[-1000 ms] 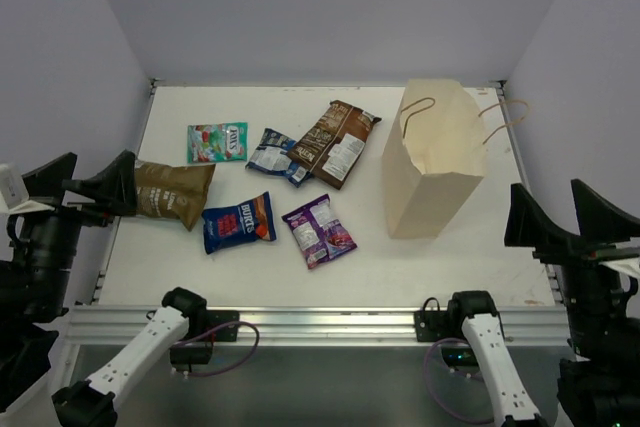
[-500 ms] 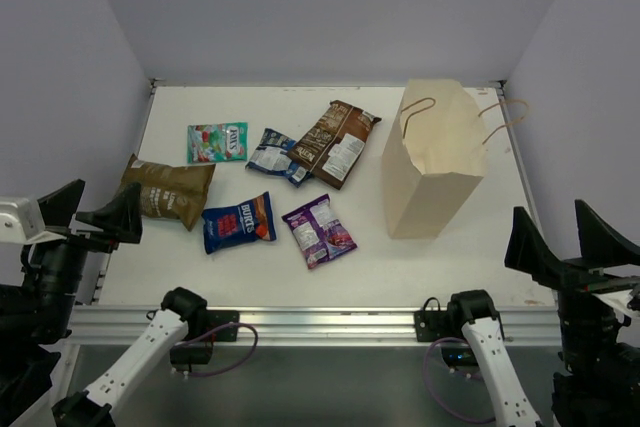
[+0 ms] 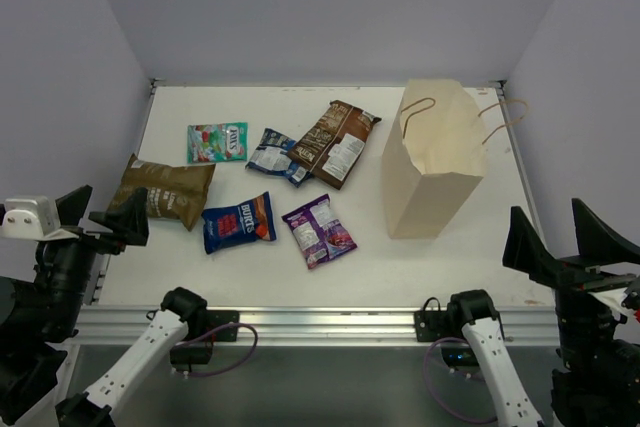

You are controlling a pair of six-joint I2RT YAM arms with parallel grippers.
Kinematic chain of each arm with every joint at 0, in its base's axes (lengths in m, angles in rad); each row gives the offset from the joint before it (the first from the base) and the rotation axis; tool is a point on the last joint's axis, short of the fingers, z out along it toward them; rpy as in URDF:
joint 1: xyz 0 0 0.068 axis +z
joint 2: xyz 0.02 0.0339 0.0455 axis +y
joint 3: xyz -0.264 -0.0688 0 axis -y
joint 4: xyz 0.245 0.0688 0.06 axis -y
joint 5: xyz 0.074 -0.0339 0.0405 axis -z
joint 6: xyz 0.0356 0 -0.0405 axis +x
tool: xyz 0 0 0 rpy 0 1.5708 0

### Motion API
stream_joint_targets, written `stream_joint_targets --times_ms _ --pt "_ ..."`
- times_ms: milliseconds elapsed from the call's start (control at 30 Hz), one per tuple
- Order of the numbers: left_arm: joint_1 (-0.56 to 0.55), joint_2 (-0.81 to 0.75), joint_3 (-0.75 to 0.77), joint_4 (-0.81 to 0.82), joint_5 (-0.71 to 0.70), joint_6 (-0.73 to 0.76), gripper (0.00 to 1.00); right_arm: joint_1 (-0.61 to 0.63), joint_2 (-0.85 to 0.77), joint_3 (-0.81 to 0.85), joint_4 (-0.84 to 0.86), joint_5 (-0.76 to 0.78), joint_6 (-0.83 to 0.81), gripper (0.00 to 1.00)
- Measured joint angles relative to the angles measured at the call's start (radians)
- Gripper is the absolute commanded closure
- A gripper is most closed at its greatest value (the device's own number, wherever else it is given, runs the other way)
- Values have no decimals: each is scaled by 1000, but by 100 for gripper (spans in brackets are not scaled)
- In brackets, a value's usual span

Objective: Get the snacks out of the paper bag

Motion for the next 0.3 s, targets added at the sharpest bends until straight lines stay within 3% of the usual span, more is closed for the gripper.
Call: stream_joint_targets --times_ms 300 --pt "0 0 -24 1 -7 0 0 7 0 0 7 16 -11 1"
